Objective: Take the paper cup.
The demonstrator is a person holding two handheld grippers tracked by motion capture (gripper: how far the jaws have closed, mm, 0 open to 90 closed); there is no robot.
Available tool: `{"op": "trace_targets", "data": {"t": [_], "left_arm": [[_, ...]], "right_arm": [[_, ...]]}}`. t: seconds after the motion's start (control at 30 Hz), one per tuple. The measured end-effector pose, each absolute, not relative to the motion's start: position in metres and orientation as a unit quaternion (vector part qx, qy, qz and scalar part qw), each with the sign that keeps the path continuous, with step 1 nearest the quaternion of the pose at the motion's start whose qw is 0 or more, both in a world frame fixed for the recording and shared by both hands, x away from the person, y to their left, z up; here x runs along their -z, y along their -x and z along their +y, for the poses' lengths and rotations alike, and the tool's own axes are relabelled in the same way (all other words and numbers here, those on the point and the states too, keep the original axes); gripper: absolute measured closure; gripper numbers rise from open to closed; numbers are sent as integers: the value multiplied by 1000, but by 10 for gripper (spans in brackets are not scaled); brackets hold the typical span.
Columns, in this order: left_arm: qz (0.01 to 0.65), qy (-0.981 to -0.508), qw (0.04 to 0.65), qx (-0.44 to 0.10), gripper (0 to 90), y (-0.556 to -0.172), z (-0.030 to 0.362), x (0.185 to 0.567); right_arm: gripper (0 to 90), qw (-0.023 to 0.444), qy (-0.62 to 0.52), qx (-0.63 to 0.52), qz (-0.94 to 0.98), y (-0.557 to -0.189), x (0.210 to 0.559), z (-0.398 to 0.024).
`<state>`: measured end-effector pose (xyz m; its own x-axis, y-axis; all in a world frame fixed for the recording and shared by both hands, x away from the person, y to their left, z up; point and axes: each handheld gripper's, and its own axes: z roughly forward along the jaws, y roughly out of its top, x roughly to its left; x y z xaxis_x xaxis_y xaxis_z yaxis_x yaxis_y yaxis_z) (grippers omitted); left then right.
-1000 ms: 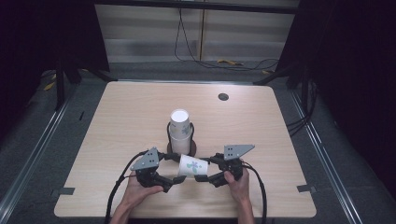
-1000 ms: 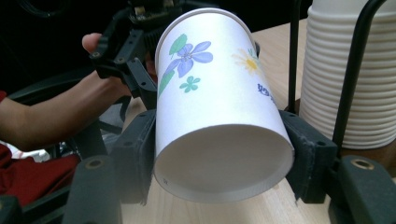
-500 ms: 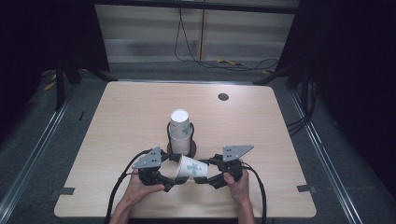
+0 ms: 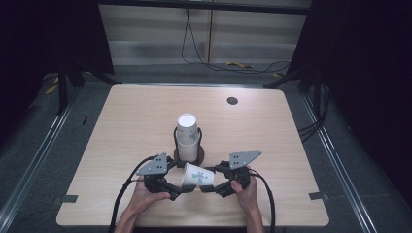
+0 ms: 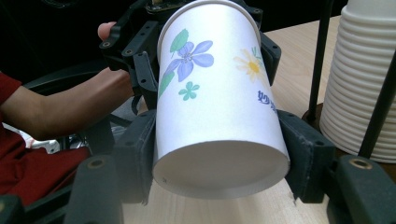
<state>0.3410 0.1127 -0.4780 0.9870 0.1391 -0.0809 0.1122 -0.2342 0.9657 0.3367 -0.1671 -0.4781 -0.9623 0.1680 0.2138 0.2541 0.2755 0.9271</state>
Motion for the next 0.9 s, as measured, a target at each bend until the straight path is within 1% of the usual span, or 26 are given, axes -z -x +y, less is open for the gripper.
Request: {"op": "trace_targets", "data": {"t": [0.47,0.57,0.63,0.87,0.9], "left_arm": [[73,-780,621,4,270,-339,114,475],[71,-779,623,7,286,-339,115,474],[69,-785,615,-4,297,-337,114,474],[78,-788,610,-8,296,-337,117,472],[79,-790,608,-10,295,-337,118,472]], "right_arm": [[367,45,119,591,-797,-336,478,-168],[332,38,120,590,-797,-336,478,-167],[314,35,122,589,-798,-336,479,-167],[260,21,131,592,-795,-335,479,-167],[224,12,137,594,-793,-334,478,-167]]}}
